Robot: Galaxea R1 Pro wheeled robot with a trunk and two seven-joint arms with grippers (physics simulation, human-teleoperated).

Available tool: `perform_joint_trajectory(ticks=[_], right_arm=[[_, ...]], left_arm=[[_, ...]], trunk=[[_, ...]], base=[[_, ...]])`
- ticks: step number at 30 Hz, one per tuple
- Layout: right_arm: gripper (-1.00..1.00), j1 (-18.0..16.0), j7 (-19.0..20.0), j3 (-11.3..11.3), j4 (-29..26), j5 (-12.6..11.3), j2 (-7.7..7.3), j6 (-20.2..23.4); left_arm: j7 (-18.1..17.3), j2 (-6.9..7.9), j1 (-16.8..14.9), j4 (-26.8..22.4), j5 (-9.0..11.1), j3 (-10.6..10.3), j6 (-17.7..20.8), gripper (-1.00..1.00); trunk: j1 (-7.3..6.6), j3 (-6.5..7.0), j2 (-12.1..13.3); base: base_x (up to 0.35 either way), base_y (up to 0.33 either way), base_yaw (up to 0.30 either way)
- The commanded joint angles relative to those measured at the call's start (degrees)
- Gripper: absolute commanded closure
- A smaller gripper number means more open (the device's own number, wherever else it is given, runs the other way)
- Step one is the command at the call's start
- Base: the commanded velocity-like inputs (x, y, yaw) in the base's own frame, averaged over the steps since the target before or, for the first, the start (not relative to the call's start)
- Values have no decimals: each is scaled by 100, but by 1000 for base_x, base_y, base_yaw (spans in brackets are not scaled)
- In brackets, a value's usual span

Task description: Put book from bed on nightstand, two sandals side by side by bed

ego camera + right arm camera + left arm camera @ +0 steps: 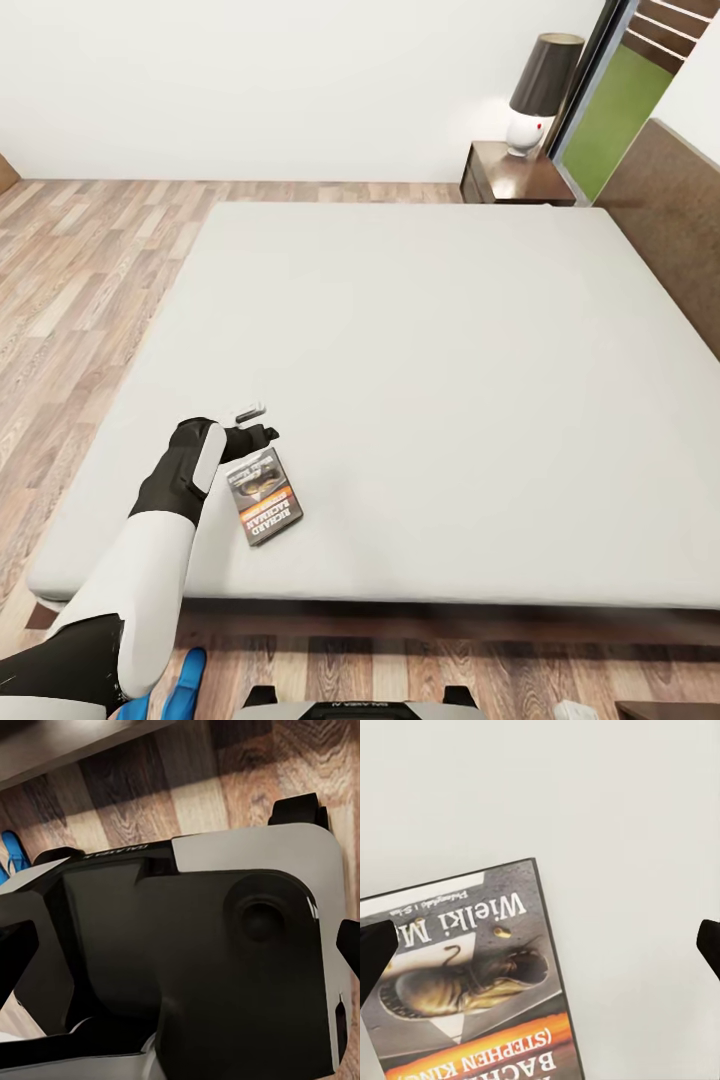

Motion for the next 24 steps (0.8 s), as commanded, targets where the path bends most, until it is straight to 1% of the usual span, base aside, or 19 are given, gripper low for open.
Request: perform_joint_trajectory(ticks=[1, 15, 16, 18, 19, 20, 24], right_arm=[[-100, -2, 22, 20, 6, -58, -2, 12], [-100, -2, 22, 25, 6, -58, -2, 12], [-100, -2, 22, 25, 6, -58, -2, 12], [-100, -2, 22, 25, 6, -58, -2, 12], [-100, -2, 22, 26, 6, -58, -2, 12], [-100, -2, 22, 26, 6, -58, -2, 12], [-100, -2, 19, 28, 6, -58, -2, 12]], left_arm=[[56, -4, -3, -7, 63, 15, 25, -100], [60, 10, -3, -7, 63, 29, 25, -100], [62, 64, -3, -18, 63, 60, 25, -100], [58, 126, -3, -28, 66, 117, 25, -100], [54, 194, -3, -38, 71, 194, 27, -100], [53, 229, -3, -46, 73, 237, 28, -100], [49, 331, -3, -70, 82, 411, 32, -100]], trunk=[[23, -22, -44], [330, -273, -606], [352, -291, -646], [396, -327, -726], [418, -345, -766], [440, -363, -806], [440, -363, -806]], base=[[0, 0, 0], [0, 0, 0], [0, 0, 0], [0, 0, 0], [0, 0, 0], [0, 0, 0], [0, 0, 0]])
